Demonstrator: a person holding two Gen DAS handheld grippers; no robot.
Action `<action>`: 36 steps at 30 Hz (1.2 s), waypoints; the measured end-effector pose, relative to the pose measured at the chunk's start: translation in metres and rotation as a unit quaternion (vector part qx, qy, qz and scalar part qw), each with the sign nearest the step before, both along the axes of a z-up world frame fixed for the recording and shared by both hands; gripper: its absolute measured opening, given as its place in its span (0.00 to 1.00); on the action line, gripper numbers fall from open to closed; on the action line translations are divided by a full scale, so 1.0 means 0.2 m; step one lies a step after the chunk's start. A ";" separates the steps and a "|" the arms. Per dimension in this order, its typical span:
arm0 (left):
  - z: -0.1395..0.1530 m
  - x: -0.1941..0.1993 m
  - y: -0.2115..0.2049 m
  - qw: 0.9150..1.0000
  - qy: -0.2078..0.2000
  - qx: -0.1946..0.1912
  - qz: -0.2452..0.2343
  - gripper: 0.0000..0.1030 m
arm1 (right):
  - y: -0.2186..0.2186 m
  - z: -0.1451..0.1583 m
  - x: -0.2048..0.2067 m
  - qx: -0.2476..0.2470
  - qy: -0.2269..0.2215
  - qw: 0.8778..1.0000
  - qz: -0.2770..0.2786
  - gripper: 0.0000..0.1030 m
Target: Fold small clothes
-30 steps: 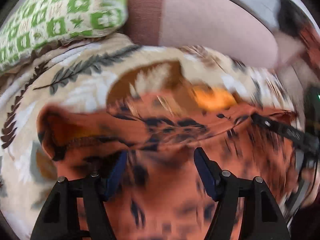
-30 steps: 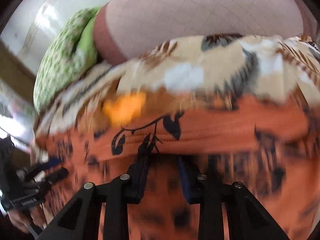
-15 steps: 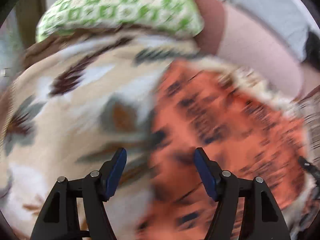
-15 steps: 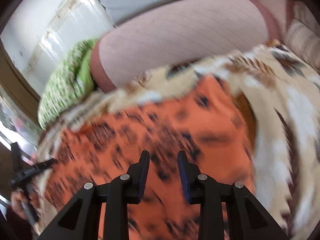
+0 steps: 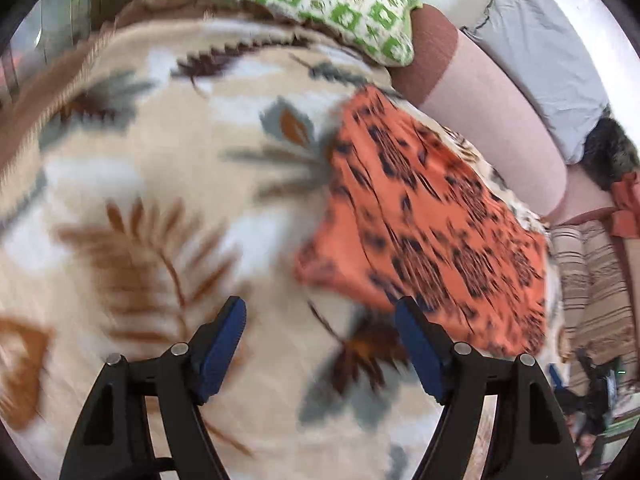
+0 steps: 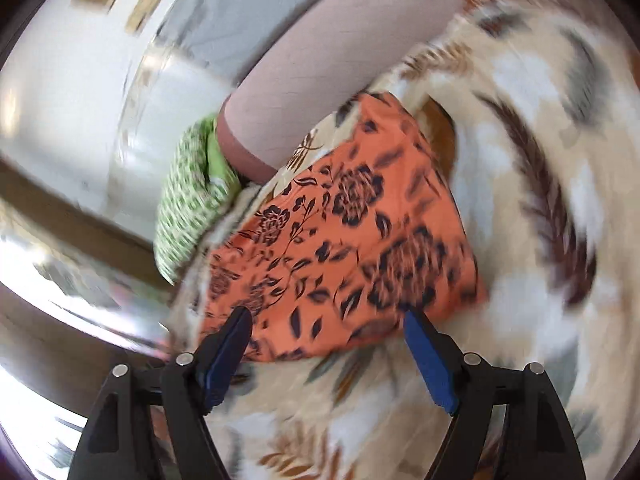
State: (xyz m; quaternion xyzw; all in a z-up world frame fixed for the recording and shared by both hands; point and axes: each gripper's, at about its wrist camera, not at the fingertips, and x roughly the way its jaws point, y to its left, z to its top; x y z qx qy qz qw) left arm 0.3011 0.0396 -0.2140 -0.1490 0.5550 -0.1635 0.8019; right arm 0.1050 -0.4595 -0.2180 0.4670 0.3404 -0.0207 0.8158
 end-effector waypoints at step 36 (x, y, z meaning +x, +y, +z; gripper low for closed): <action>0.04 -0.37 -0.11 0.992 -0.036 -0.083 0.090 0.15 | -0.01 -0.12 -0.12 0.003 -0.013 0.991 -0.135 0.22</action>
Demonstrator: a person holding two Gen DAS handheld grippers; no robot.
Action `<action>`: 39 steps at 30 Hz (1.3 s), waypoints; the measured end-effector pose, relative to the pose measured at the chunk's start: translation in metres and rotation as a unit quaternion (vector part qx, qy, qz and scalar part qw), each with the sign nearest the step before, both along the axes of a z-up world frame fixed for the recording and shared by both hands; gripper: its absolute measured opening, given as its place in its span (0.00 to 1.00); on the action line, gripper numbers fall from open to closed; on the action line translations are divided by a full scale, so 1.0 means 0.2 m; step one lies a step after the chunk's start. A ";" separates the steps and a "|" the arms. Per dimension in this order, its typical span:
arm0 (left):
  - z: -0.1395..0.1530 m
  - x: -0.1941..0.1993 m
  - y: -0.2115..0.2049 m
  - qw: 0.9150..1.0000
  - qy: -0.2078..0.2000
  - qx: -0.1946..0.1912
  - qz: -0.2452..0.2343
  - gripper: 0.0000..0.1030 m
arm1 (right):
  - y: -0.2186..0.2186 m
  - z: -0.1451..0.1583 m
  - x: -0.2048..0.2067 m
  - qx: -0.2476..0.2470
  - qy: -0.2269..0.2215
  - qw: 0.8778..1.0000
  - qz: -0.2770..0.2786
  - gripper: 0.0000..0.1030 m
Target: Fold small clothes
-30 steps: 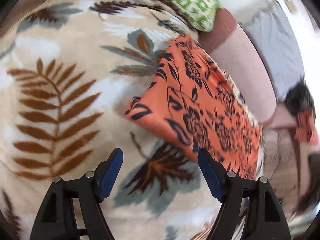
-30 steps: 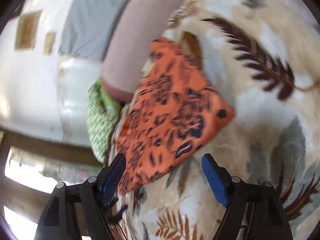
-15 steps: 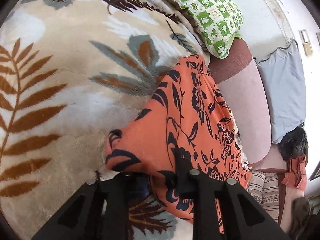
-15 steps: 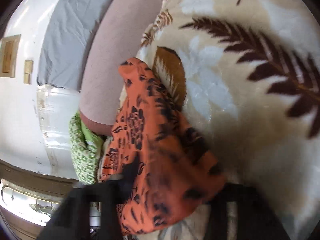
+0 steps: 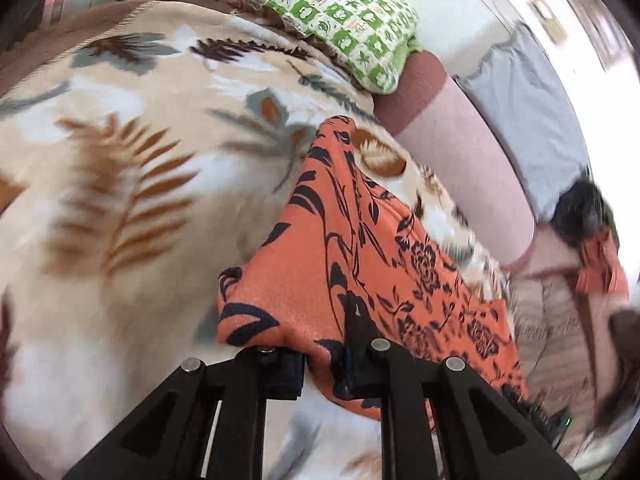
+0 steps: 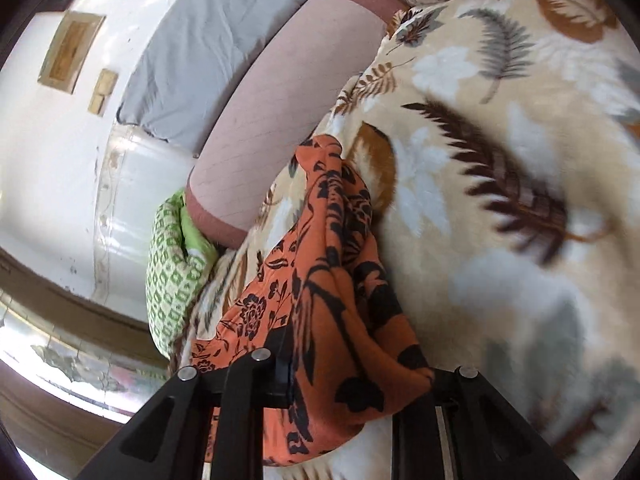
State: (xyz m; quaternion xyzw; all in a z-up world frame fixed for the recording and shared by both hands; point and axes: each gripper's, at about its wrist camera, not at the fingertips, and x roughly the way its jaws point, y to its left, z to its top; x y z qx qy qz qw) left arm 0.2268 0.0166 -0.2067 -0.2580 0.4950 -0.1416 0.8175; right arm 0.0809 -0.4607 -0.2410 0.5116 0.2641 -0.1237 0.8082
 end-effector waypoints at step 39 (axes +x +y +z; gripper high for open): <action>-0.23 -0.40 -0.15 0.958 -0.055 0.233 -0.158 1.00 | 0.83 -0.13 1.08 -0.206 0.190 0.929 0.243 0.27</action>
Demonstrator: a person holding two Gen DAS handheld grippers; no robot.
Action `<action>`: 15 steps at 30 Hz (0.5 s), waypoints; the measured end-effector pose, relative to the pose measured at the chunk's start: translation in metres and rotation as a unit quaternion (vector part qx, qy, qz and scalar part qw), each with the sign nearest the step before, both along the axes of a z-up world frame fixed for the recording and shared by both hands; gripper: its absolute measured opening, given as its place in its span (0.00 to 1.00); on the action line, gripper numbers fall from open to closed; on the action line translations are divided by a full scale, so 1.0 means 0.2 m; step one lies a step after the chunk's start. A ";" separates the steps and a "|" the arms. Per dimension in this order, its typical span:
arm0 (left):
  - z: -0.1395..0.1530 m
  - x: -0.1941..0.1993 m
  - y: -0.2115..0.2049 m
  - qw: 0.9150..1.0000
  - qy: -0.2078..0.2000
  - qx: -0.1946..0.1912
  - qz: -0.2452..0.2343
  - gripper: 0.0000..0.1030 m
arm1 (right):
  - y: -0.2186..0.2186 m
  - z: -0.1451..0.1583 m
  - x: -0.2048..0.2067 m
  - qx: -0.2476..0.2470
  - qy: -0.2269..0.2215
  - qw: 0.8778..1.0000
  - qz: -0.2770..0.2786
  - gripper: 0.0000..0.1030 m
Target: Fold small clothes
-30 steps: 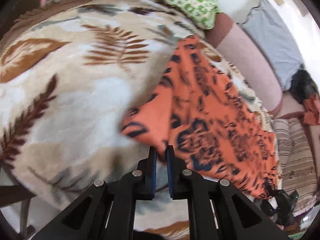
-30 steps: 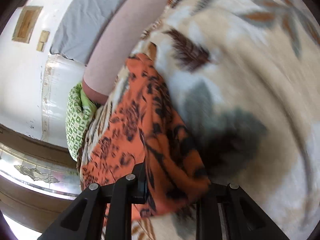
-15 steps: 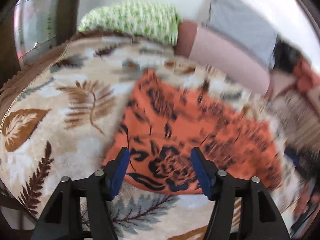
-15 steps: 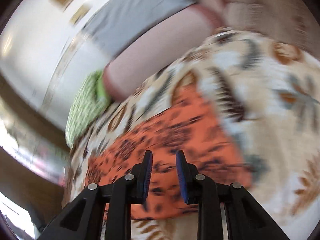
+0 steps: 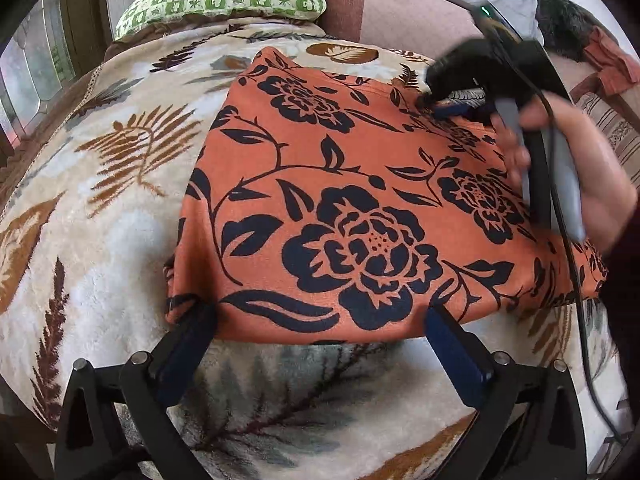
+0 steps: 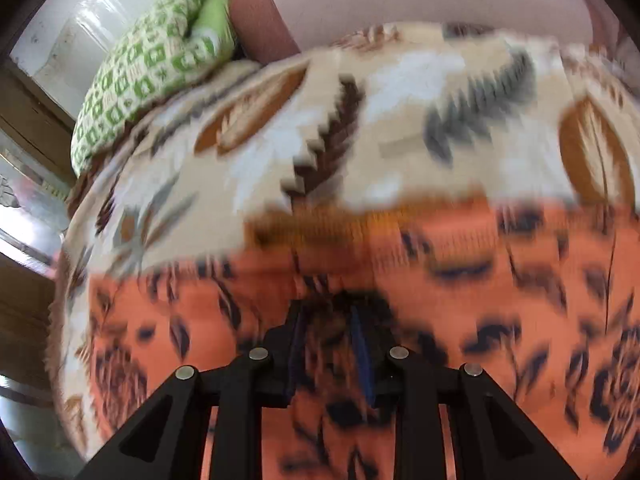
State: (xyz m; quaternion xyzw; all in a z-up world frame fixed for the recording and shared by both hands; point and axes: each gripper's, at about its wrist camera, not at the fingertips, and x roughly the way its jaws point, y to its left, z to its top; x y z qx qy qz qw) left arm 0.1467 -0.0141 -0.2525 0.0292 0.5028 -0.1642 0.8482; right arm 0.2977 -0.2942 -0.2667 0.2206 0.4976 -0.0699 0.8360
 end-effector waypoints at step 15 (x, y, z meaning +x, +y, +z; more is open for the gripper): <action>-0.02 -0.03 -0.04 0.999 -0.012 0.032 -0.021 1.00 | 0.53 0.01 0.25 0.044 -0.015 0.983 0.180 0.25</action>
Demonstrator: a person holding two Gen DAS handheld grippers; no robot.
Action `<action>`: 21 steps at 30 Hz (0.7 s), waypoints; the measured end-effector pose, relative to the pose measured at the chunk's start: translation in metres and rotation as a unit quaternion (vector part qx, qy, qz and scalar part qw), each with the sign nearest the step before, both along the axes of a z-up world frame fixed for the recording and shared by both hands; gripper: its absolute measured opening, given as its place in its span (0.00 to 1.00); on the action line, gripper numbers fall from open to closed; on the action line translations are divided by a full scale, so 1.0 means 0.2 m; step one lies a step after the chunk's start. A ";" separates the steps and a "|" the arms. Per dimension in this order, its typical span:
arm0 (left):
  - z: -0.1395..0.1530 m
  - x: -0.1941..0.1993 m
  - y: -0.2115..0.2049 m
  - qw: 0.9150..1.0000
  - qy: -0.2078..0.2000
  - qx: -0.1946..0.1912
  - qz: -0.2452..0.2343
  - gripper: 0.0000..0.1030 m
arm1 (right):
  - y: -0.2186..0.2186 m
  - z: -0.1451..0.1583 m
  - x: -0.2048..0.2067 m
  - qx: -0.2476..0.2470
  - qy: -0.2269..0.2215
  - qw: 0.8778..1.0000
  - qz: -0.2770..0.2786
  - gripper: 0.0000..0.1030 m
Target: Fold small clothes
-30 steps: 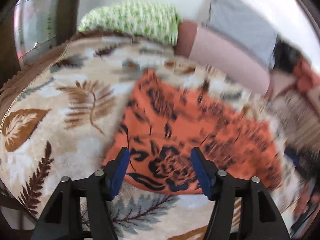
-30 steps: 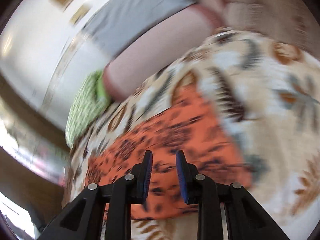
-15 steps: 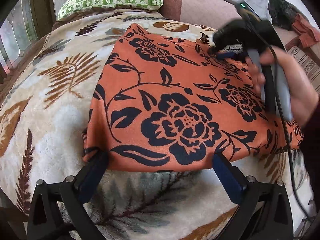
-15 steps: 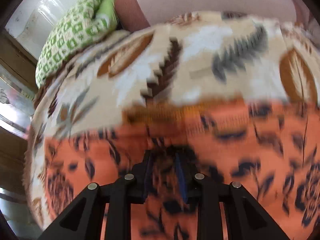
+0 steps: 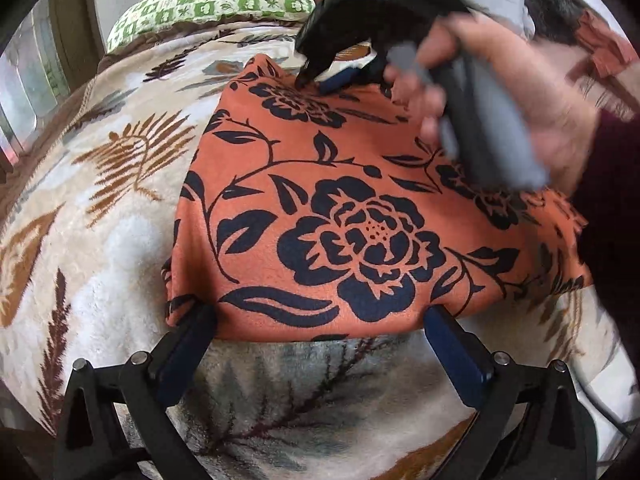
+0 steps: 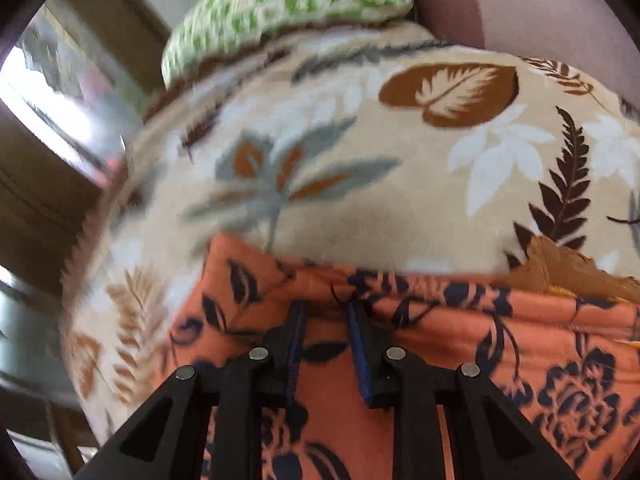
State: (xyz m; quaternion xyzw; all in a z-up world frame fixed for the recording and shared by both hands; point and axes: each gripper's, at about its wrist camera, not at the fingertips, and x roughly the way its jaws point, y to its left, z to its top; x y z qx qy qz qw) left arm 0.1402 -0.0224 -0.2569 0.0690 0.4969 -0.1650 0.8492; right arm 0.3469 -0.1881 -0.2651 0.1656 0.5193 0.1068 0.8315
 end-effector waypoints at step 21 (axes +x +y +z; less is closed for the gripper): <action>0.32 -0.34 -0.07 0.987 -0.124 0.084 0.053 1.00 | -0.83 0.15 -1.44 -0.141 0.010 0.972 -0.188 0.25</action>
